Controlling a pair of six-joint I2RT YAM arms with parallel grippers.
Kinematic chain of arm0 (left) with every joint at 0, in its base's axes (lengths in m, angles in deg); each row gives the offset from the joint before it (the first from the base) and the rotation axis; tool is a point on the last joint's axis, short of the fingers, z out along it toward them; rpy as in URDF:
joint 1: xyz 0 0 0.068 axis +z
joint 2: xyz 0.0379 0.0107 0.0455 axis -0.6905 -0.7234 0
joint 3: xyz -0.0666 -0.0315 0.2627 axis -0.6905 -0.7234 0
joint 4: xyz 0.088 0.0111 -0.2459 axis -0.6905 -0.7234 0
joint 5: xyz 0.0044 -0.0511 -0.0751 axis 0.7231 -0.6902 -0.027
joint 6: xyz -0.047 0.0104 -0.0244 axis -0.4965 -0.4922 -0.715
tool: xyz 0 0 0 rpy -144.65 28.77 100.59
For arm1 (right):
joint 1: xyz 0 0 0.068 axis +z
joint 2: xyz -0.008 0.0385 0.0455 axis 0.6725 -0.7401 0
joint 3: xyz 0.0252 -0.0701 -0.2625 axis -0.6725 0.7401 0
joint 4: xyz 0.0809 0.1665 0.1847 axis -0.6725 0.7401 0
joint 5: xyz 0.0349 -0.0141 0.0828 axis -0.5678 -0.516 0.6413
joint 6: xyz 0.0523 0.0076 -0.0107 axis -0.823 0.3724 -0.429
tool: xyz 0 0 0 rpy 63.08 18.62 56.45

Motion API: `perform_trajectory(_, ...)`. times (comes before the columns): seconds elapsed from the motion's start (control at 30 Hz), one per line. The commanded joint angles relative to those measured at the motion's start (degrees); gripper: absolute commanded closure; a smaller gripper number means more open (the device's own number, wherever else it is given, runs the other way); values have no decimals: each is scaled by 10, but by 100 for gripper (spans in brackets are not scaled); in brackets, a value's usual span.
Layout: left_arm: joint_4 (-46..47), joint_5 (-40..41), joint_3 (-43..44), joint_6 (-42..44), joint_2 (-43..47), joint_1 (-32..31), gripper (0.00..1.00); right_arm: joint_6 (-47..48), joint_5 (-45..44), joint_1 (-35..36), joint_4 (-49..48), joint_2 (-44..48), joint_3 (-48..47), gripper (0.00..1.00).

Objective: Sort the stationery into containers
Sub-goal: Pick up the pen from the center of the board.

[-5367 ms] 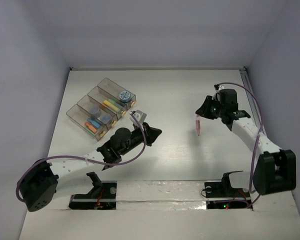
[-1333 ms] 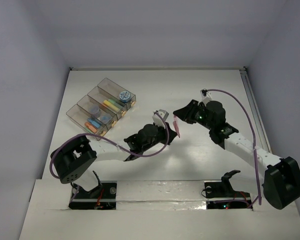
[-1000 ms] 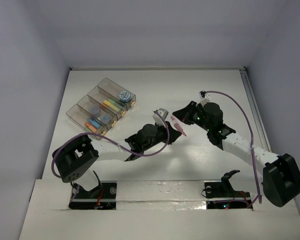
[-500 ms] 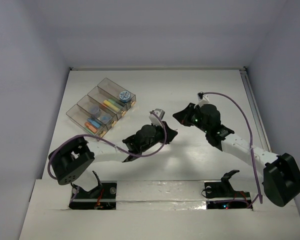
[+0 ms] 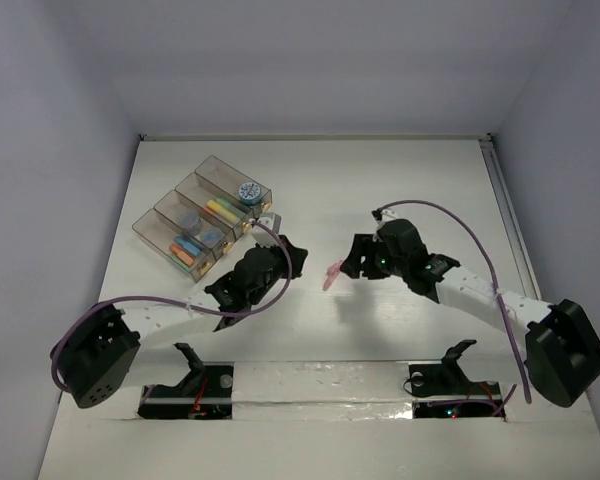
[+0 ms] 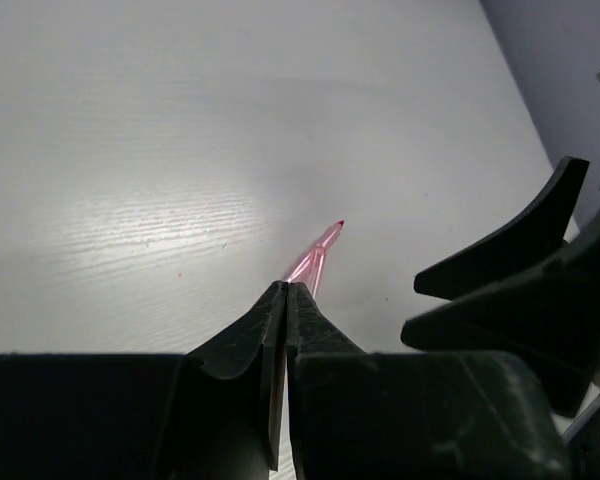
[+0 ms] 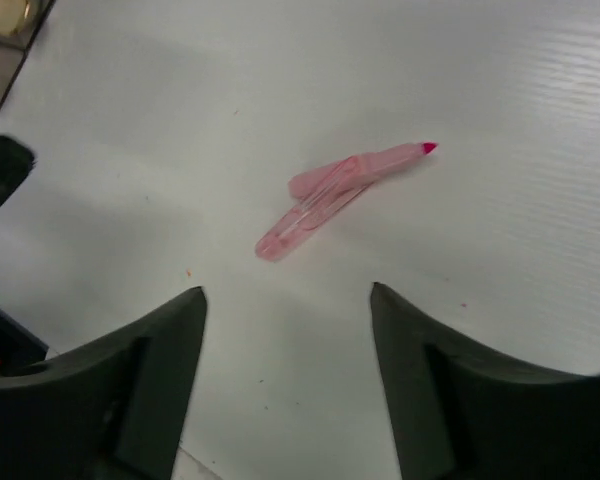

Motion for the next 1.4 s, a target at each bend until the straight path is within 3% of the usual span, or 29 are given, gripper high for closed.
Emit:
perform_trajectory(0.0,6,-24,-10,3,-10,4,100,-11,-14,62,13,-9,-21,24)
perform_trajectory(0.1,12,-31,-9,2,-32,10,99,-35,-92,114,39,-68,-50,15)
perform_trajectory(0.37,21,-35,-29,8,-12,20,99,-88,-221,154,78,-194,-119,15)
perform_trajectory(0.63,34,-49,-37,6,-19,20,99,-113,-270,154,76,-254,-125,34)
perform_trajectory(0.8,37,-51,-37,5,-21,20,99,-119,-284,154,90,-239,-110,48)
perform_trajectory(0.97,42,-55,-36,4,-28,20,99,-114,-272,154,105,-201,-81,45)
perform_trajectory(1.03,46,-61,-35,3,-35,20,99,-114,-267,154,101,-193,-69,49)
perform_trajectory(1.17,53,-71,-30,0,-45,20,99,-106,-257,154,92,-180,-48,66)
perform_trajectory(1.2,53,-72,-30,1,-47,20,99,-104,-254,154,90,-178,-45,75)
perform_trajectory(1.37,61,-88,-29,3,-53,20,96,-65,-273,154,71,-154,-35,83)
